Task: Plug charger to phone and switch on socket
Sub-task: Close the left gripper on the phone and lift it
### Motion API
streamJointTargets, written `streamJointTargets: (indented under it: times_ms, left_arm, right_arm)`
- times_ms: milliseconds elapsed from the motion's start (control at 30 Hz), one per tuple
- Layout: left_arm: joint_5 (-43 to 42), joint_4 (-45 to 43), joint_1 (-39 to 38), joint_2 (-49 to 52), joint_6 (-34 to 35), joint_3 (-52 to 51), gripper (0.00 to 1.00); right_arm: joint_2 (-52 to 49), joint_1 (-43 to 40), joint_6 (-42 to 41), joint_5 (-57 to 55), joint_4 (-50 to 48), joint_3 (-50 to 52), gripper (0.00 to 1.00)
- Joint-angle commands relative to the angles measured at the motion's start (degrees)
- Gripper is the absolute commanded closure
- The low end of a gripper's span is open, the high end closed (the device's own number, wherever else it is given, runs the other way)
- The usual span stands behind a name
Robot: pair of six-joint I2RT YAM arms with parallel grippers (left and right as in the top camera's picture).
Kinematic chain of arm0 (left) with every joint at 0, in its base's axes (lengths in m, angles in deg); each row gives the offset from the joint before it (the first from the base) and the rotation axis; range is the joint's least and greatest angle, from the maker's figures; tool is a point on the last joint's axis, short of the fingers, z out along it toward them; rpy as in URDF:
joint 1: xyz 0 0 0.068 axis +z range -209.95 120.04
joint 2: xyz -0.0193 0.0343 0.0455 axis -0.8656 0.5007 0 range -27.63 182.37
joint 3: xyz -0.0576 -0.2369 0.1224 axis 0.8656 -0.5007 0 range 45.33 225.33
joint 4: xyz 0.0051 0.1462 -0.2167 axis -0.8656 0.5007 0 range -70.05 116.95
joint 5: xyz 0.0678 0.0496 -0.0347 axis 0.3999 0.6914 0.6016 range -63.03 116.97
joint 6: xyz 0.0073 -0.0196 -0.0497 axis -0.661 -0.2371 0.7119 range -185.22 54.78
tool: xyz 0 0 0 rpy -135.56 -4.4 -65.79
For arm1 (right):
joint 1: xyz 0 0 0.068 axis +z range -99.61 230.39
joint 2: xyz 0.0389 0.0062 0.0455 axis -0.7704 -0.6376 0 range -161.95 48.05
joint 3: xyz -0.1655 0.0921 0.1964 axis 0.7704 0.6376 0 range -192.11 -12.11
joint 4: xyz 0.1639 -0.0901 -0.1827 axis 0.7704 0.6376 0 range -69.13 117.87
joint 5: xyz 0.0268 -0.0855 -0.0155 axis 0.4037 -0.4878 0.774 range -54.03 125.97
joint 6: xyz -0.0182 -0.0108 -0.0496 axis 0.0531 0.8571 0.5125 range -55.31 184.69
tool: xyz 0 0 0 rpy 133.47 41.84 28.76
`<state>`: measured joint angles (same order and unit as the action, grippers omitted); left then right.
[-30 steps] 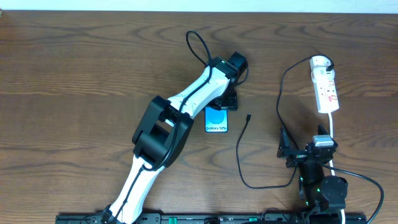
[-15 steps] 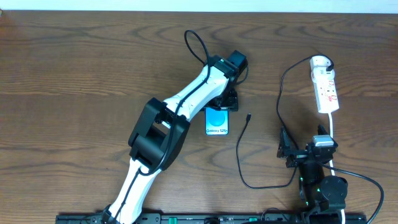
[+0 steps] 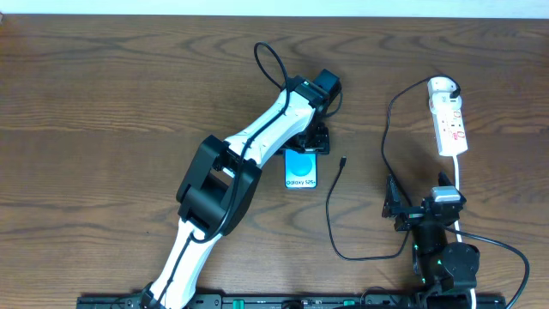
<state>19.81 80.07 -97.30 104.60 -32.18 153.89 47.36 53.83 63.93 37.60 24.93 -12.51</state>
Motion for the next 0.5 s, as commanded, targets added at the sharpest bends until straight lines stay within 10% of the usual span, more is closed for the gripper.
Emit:
streamJointTargets:
  times_ms: [0, 300, 467]
  left_arm:
    - [0.79, -1.51, -0.02, -2.25, 0.07, -2.10, 0.19]
    - [2.93, -5.38, -0.02, -2.25, 0.07, -6.12, 0.18]
    - [2.89, -5.38, -0.02, -2.25, 0.09, -6.12, 0.02]
  right_arm:
    - [0.31, -0.35, 0.63, -0.22, 0.24, 0.09, 0.01]
    - [0.31, -0.35, 0.63, -0.22, 0.24, 0.09, 0.01]
    - [0.31, -0.35, 0.63, -0.22, 0.24, 0.09, 0.01]
